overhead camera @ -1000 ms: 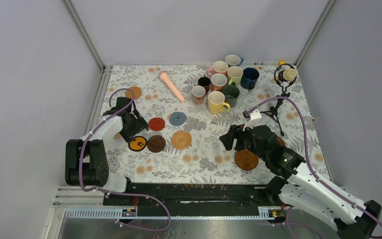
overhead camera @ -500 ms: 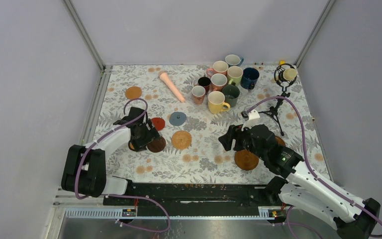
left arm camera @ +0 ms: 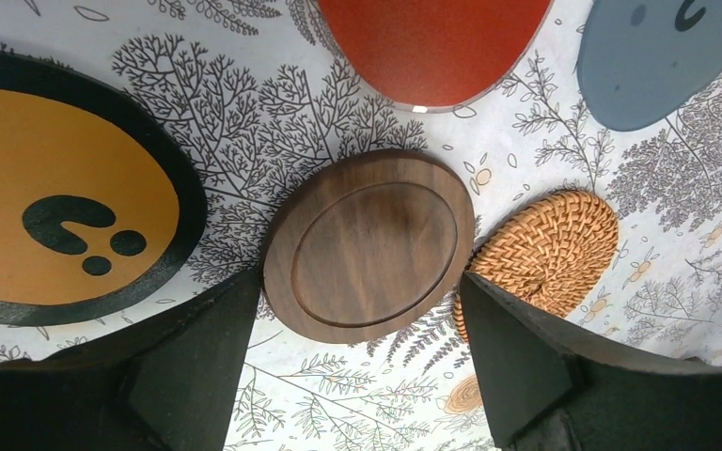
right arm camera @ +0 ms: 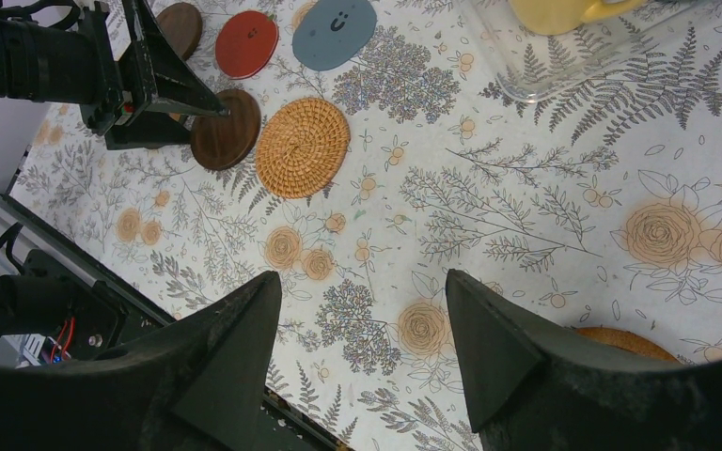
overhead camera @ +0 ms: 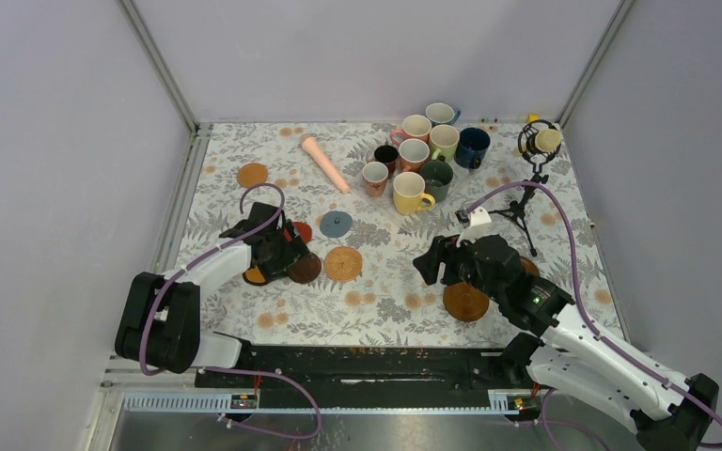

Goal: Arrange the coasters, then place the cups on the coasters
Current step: Move the coaster to the center of the board.

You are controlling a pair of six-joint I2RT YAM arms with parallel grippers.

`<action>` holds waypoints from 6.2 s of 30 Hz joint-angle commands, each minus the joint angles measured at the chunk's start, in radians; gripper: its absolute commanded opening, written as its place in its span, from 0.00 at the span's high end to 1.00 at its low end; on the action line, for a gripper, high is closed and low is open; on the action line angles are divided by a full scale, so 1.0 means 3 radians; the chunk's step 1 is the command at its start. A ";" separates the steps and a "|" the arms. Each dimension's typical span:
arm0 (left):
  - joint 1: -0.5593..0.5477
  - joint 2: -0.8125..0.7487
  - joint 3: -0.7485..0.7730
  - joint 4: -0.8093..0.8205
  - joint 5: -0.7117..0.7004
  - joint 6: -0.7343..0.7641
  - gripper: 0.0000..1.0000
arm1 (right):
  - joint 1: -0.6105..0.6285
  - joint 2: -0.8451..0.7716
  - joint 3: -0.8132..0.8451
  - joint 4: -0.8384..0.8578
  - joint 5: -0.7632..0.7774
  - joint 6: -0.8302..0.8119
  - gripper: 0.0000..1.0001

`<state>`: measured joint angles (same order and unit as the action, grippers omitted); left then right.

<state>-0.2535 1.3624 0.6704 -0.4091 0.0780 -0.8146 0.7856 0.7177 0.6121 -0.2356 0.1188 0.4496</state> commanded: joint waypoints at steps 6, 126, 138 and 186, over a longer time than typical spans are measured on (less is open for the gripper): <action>0.0018 -0.0292 0.0424 -0.0425 -0.0727 0.0068 0.20 | 0.0015 -0.0026 0.0026 0.0049 0.0022 -0.0018 0.28; 0.1783 0.1268 0.2353 -0.0418 0.0219 0.0590 0.32 | 0.0018 -0.0207 0.0074 -0.0283 0.0012 0.0087 0.29; 0.1919 0.2159 0.2998 -0.0354 0.0184 0.0548 0.32 | 0.0014 -0.0223 0.0276 -0.0487 0.0209 -0.0092 0.28; 0.1863 0.2448 0.3062 -0.0381 0.0714 0.0561 0.32 | 0.0015 -0.0301 0.0183 -0.0432 0.0223 0.0010 0.28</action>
<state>0.3096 2.1475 1.6073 -0.5377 0.2657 -0.6518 0.7853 0.6319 0.6640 -0.3847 0.1745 0.4438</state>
